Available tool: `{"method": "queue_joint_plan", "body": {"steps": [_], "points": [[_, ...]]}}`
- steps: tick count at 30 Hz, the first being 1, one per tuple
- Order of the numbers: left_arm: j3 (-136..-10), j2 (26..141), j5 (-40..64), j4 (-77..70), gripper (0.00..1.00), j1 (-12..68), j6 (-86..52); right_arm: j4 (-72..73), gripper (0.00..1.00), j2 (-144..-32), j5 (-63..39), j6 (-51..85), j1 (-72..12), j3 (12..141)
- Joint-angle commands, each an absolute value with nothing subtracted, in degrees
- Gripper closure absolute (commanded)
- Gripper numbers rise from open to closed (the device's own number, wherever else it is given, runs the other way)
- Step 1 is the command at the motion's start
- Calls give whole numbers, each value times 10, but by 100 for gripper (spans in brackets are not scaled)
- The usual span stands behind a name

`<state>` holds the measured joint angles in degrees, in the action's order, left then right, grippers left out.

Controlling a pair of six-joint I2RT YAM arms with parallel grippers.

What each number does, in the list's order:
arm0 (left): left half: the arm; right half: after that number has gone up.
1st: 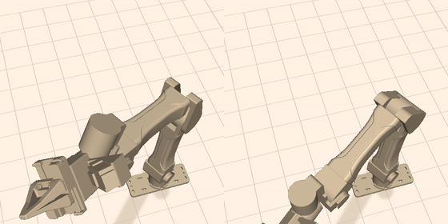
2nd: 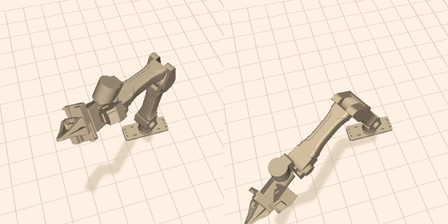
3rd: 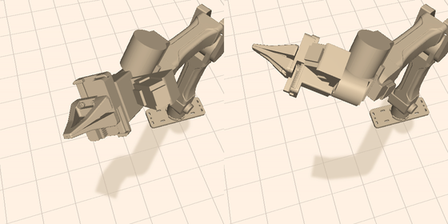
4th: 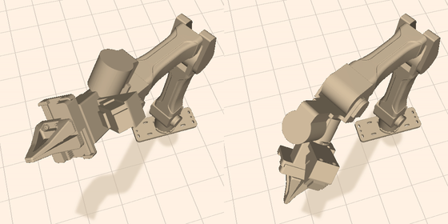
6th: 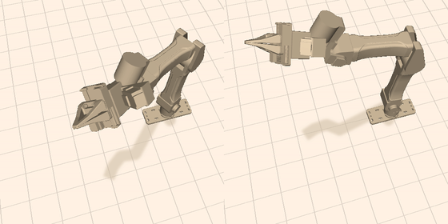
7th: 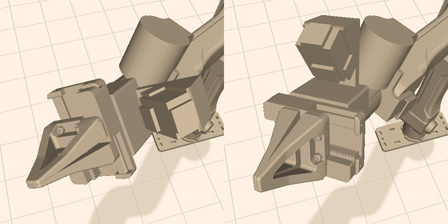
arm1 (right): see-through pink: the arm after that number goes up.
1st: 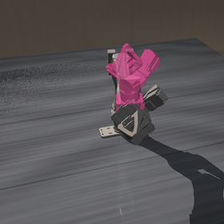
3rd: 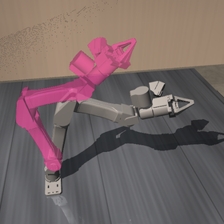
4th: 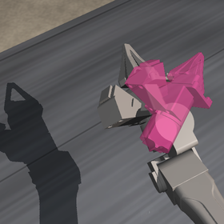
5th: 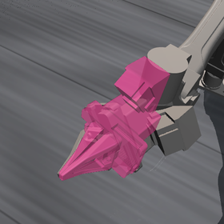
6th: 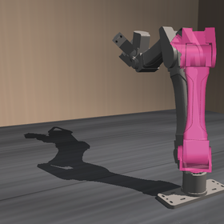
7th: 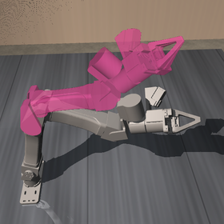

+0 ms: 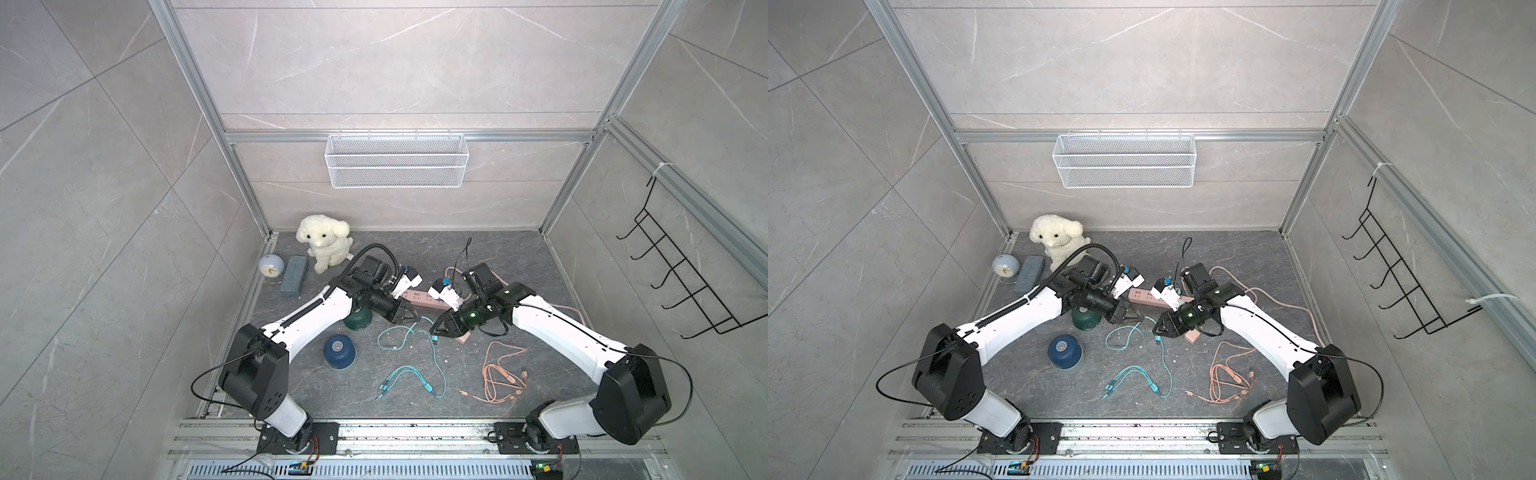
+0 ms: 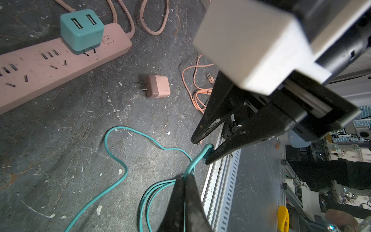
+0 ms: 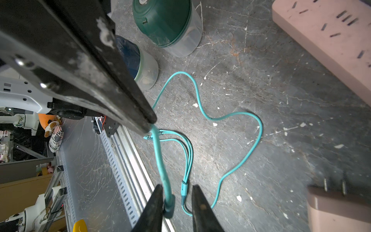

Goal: Charge the cordless meat grinders
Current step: Pick up the charging cable from the center of the board.

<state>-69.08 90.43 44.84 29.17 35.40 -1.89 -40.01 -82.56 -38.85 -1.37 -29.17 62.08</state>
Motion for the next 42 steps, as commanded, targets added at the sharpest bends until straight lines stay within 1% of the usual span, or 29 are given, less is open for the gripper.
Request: {"method": "queue_joint_plan", "body": {"steps": [1, 10, 17, 18, 22, 25, 28, 34, 38, 40, 42], "points": [[-715, 893, 448, 310, 100, 356, 3, -436, 72, -834, -398, -29, -290, 638], [-718, 895, 451, 325, 100, 366, 21, -442, 76, -839, -402, -31, -289, 650], [-719, 893, 445, 326, 100, 367, 23, -457, 83, -849, -417, -41, -289, 654], [-719, 893, 444, 325, 100, 367, 22, -460, 83, -849, -420, -44, -290, 653], [-723, 896, 441, 330, 100, 367, 23, -467, 75, -846, -418, -50, -291, 651], [-725, 896, 441, 331, 100, 367, 24, -469, 75, -845, -415, -52, -291, 651], [-726, 894, 442, 334, 100, 367, 24, -468, 77, -850, -414, -53, -291, 652], [-727, 896, 447, 337, 100, 369, 27, -466, 87, -852, -419, -53, -292, 656], [-729, 897, 443, 338, 100, 371, 27, -470, 95, -856, -419, -54, -291, 659], [-734, 896, 434, 340, 100, 371, 24, -465, 97, -854, -405, -47, -292, 657], [-739, 895, 416, 341, 74, 371, 16, -450, 99, -847, -376, -29, -291, 654]]}}
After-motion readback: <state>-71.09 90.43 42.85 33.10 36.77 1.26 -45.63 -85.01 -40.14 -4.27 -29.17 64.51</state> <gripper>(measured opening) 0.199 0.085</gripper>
